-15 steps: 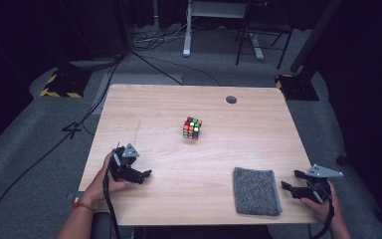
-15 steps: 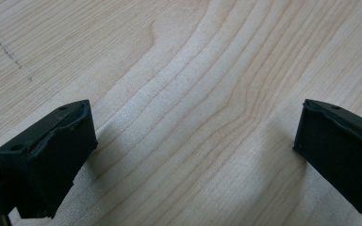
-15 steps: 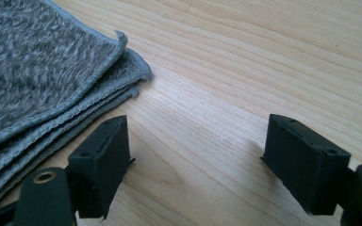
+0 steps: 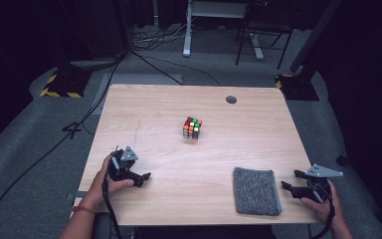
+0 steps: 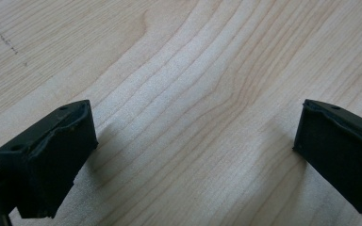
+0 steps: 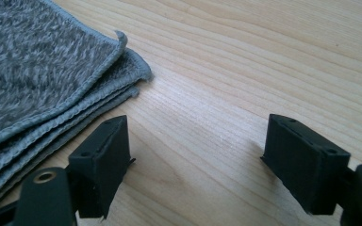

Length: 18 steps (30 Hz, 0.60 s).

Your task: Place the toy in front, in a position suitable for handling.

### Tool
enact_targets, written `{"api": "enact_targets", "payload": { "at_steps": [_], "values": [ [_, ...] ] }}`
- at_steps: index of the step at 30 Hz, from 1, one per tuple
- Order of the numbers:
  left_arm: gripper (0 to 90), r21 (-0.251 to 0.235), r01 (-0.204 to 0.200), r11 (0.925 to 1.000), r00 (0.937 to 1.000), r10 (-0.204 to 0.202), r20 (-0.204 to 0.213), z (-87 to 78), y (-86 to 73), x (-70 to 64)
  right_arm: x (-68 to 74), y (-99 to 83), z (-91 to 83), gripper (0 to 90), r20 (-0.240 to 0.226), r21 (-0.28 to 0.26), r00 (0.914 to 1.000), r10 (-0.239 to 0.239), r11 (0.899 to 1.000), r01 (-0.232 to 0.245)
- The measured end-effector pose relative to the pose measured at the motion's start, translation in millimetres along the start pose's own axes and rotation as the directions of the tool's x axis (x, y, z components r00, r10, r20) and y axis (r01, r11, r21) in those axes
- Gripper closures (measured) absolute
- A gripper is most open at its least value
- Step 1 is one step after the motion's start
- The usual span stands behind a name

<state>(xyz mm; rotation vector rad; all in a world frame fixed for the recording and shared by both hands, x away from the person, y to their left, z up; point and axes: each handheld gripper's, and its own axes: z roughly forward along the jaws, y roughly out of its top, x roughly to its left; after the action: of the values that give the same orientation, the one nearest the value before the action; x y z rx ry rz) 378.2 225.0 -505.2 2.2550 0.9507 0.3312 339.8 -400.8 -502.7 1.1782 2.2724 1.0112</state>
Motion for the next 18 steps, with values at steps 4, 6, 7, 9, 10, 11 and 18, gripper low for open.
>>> {"api": "enact_targets", "payload": {
  "at_steps": [4,6,7,9,10,11,18],
  "values": [
    [0.1,0.000,-0.006,1.0000,1.0000,0.006,0.002,-0.2,-0.1,-0.7,3.2,2.3,-2.3,25.3,0.005,-0.010,0.9994,-0.035,0.999,0.035],
    [0.1,0.001,-0.008,1.0000,1.0000,0.008,0.005,-0.2,-0.1,-0.9,4.0,5.3,-6.2,25.9,-0.006,-0.029,0.9994,-0.033,0.999,0.033],
    [0.1,0.001,-0.008,1.0000,1.0000,0.008,0.005,-0.2,0.0,-0.9,5.1,7.7,-9.0,27.3,-0.013,-0.039,0.9994,-0.033,0.999,0.032],
    [0.1,0.002,-0.008,1.0000,1.0000,0.008,0.005,-0.2,0.0,-1.0,10.2,13.9,-15.3,29.4,-0.028,-0.055,0.9979,-0.059,0.997,0.057],
    [0.1,0.001,-0.008,1.0000,1.0000,0.008,0.005,-0.2,0.0,-1.0,14.3,17.6,-18.6,29.3,-0.036,-0.059,0.9958,-0.084,0.995,0.082],
    [0.1,0.001,-0.007,1.0000,1.0000,0.007,0.004,-0.1,0.0,-1.1,18.3,21.6,-21.8,29.3,-0.045,-0.068,0.9934,-0.105,0.992,0.102],
    [0.1,0.003,-0.007,1.0000,1.0000,0.007,0.003,-0.2,0.0,-1.3,51.5,49.7,-35.2,31.1,-0.169,-0.114,0.9638,-0.206,0.975,0.189]
  ]
}}
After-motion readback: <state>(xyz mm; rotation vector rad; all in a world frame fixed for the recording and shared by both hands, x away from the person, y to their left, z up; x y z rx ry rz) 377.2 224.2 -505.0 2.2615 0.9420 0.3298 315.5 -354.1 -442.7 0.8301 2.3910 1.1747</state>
